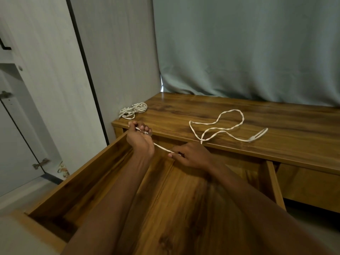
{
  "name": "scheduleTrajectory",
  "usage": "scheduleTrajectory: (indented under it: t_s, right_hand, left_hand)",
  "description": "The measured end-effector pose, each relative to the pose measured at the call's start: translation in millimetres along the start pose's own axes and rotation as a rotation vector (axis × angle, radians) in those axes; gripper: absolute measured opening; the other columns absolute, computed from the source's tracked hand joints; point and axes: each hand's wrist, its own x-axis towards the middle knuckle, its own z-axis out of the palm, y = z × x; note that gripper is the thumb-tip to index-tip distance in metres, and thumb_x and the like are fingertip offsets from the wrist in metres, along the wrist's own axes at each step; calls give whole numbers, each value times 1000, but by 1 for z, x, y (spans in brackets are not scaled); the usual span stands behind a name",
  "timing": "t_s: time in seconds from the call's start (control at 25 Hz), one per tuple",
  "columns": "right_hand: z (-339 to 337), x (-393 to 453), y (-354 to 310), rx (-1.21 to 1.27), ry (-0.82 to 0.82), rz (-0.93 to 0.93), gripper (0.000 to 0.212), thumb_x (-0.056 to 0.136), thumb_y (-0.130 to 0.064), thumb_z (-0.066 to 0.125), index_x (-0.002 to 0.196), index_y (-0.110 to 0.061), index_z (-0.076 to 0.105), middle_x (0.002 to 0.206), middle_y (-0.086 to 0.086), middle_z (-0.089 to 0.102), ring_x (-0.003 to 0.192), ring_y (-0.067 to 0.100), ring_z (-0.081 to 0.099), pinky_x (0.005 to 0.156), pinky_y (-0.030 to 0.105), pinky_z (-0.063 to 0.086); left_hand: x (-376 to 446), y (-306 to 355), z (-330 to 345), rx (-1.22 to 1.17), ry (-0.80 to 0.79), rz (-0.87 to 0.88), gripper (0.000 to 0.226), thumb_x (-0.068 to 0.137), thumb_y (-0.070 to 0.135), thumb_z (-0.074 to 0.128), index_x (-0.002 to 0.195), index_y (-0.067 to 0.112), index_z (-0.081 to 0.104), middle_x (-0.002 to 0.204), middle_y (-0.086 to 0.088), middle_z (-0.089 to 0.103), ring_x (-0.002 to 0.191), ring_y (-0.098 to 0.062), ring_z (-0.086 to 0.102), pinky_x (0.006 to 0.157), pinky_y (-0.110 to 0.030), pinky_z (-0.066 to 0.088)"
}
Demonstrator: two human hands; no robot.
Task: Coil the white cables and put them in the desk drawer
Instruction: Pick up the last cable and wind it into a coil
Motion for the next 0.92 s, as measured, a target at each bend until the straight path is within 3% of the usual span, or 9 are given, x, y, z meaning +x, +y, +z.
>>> scheduleTrajectory:
  t_s: [0.12, 0.28, 0.4, 0.48, 0.56, 0.64, 0.72, 0.8, 0.92]
  right_hand:
    - [-11, -1, 1, -136, 68, -11, 34, 97, -53, 48, 92, -29, 71, 77, -4, 73, 67, 17, 67, 51, 27, 37]
    - [-38, -8, 18, -136, 122, 26, 26, 96, -54, 54, 97, -32, 66, 91, -12, 71, 80, 12, 65, 56, 31, 48]
    - [-46, -10, 30, -104, 158, -85, 24, 98, -44, 58, 110, -28, 72, 103, -8, 68, 92, 11, 61, 66, 23, 43]
    - [-45, -13, 42, -158, 227, -112, 28, 100, -41, 55, 110, -24, 74, 100, -1, 66, 89, 14, 60, 67, 20, 33]
    - [-45, -15, 50, -151, 267, -12, 35, 101, -47, 47, 109, -26, 73, 103, -1, 66, 89, 19, 64, 63, 26, 40]
    - [-44, -19, 54, -136, 287, 112, 40, 103, -53, 39, 111, -30, 71, 108, -5, 67, 92, 19, 68, 62, 32, 50]
    - [-41, -23, 55, -103, 314, 189, 37, 104, -51, 40, 116, -34, 70, 112, -8, 72, 96, 16, 69, 69, 38, 56]
    - [-38, -24, 50, -28, 295, 253, 35, 104, -50, 43, 122, -36, 69, 115, -9, 74, 101, 15, 70, 78, 40, 56]
    - [-25, -20, 40, -9, 152, 278, 48, 101, -62, 29, 128, -40, 63, 107, -3, 76, 95, 20, 70, 79, 38, 54]
  left_hand:
    - [10, 5, -15, 624, -24, 144, 30, 105, 27, 36, 85, 15, 54, 62, 2, 49, 55, -9, 45, 56, -27, 35]
    - [11, -7, -36, 1452, -463, 133, 40, 106, 34, 35, 88, 12, 63, 76, -1, 58, 72, -17, 55, 67, -32, 42]
    - [0, -15, -34, 1705, -762, 30, 59, 104, 52, 28, 76, 18, 67, 74, 0, 62, 73, -16, 57, 74, -35, 43]
    - [-9, -12, -24, 1762, -852, -123, 81, 97, 69, 13, 69, 14, 64, 65, -2, 58, 63, -14, 53, 67, -33, 43]
    - [-19, -12, -14, 1572, -945, -374, 79, 97, 70, 11, 66, 12, 53, 55, -4, 43, 50, -14, 39, 53, -27, 33]
    - [-25, -12, -7, 1078, -994, -661, 58, 103, 57, 24, 66, 16, 41, 52, -1, 26, 47, -14, 21, 48, -28, 17]
    - [-24, -10, -5, 611, -967, -827, 43, 104, 40, 31, 68, 16, 37, 53, 0, 20, 47, -13, 18, 49, -29, 15]
    - [-22, -8, -6, 313, -914, -832, 36, 103, 30, 31, 70, 16, 38, 54, 2, 23, 47, -11, 26, 49, -27, 19]
    - [-19, -3, -4, 74, -831, -696, 34, 102, 26, 29, 70, 17, 38, 54, 4, 28, 50, -10, 28, 51, -25, 24]
